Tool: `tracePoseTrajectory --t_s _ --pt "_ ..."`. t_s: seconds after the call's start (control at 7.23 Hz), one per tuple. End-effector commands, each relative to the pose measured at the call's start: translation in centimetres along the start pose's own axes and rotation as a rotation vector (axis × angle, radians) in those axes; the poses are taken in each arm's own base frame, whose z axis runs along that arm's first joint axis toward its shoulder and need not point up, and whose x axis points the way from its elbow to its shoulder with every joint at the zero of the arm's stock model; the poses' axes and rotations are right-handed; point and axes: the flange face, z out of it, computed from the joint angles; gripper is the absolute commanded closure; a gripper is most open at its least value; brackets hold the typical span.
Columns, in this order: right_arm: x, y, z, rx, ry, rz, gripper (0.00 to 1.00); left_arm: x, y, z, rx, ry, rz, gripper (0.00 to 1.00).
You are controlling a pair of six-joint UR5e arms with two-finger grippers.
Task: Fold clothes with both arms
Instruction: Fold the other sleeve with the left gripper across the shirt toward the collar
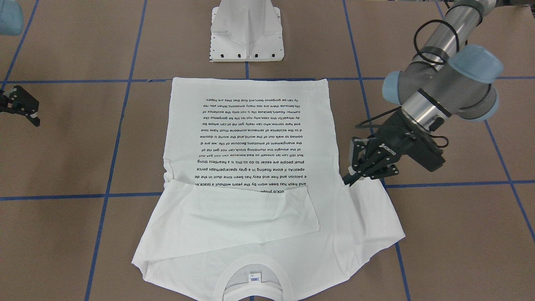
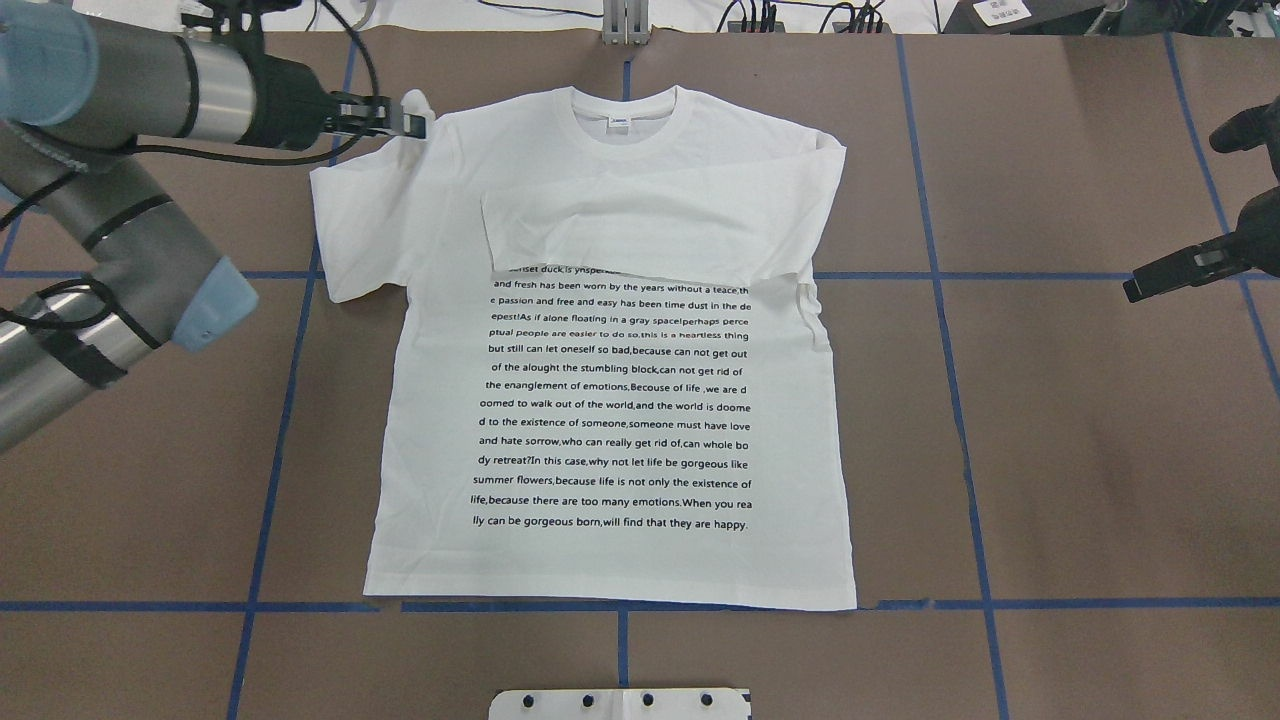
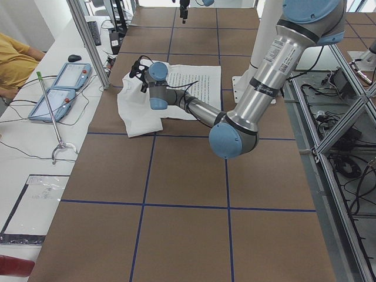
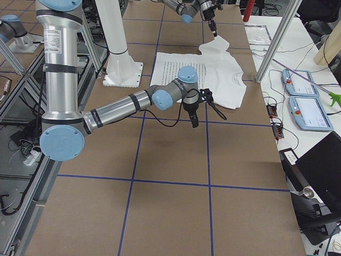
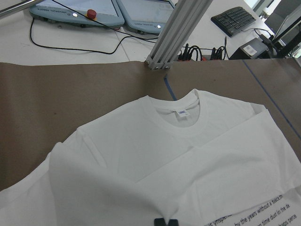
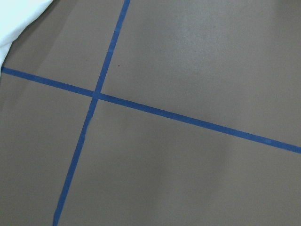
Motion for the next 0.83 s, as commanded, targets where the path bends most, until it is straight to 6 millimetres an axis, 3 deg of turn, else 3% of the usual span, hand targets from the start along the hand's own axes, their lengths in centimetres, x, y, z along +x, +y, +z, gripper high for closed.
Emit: tracePoseTrajectory --t_s 0.0,0.14,0.28,0.41,0.69 --pt "0.1 -0.1 -0.1 0.002 -0.001 0.003 0.0 12.2 2.3 7.2 0.016 0.026 -0.082 1.0" --pt "0.1 -0.1 -0.1 0.001 0.0 0.011 0.0 16.3 5.5 10.2 0.021 0.047 -0.075 1.0" --pt "0.2 -0.1 0.0 0.002 0.002 0.016 0.0 18.5 8.3 12.1 0.0 0.059 -0.066 1.0" --pt "0.2 -0.1 -0.1 0.003 0.002 0.023 0.0 19.0 10.8 13.7 -0.038 0.053 -0.051 1.0" --pt "0.3 -0.1 0.1 -0.001 0.003 0.026 0.0 20.2 14.0 14.7 -0.083 0.065 -0.047 1.0"
